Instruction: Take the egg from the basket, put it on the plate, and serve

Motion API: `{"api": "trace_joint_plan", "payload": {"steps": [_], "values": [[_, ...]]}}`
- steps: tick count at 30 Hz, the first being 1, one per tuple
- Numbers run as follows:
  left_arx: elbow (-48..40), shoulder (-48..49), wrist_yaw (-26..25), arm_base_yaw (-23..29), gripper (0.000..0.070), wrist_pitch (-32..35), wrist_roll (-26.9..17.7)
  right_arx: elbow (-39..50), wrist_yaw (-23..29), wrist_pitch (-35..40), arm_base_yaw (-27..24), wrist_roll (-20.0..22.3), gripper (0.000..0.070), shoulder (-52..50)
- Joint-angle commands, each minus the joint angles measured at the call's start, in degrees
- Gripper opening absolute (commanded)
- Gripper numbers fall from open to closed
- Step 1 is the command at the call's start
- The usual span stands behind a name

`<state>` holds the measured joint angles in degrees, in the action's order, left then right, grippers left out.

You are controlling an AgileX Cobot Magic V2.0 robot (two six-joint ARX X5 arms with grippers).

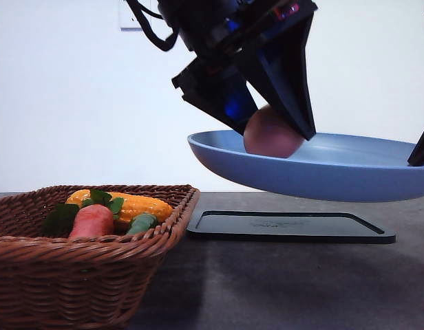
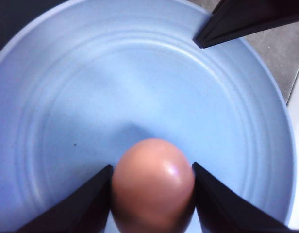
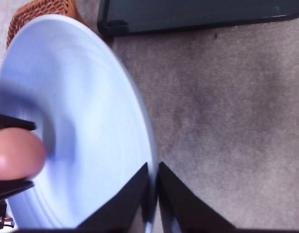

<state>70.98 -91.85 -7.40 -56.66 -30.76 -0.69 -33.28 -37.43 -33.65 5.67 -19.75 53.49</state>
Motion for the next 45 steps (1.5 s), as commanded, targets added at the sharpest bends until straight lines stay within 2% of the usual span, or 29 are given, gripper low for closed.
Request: {"api": "trace_joint_plan", "payload": {"steps": [1, 12, 14, 18, 21, 33, 40, 45], "values": [[0.83, -1.24, -0.07, -0.74, 0.0151, 0.93, -0.37, -1.03, -0.52, 0.49, 0.24, 0.31, 0.0, 0.39], [0.83, -2.69, -0.09, -0.79, 0.0165, 2.13, -0.37, -1.03, -0.54, 0.25, 0.24, 0.7, 0.0, 0.39], [0.83, -2.69, -0.09, -0.79, 0.0219, 2.11, -0.37, -1.03, -0.54, 0.2, 0.24, 0.71, 0.0, 0.39], [0.83, -2.69, -0.09, -0.79, 0.0378, 2.11, -0.33, -1.03, -0.54, 0.13, 0.24, 0.72, 0.0, 0.39], [0.83, -2.66, -0.09, -0.79, 0.0417, 2.09, -0.33, -1.03, -0.52, 0.05, 0.24, 0.72, 0.0, 0.39], [0.87, 3.17, -0.07, -0.1, 0.0415, -1.1, 0.11, -1.03, -0.52, -1.3, 0.13, 0.68, 0.0, 2.26], [0.85, 11.31, -0.01, 1.68, 0.041, -5.67, 0.11, -2.32, -0.52, 1.16, 0.07, 0.77, 0.0, 9.4], [0.87, 17.65, 0.89, 3.38, 0.0409, -8.44, 0.11, -7.35, -0.5, 4.06, -0.93, 1.29, 0.0, 16.5]]}}
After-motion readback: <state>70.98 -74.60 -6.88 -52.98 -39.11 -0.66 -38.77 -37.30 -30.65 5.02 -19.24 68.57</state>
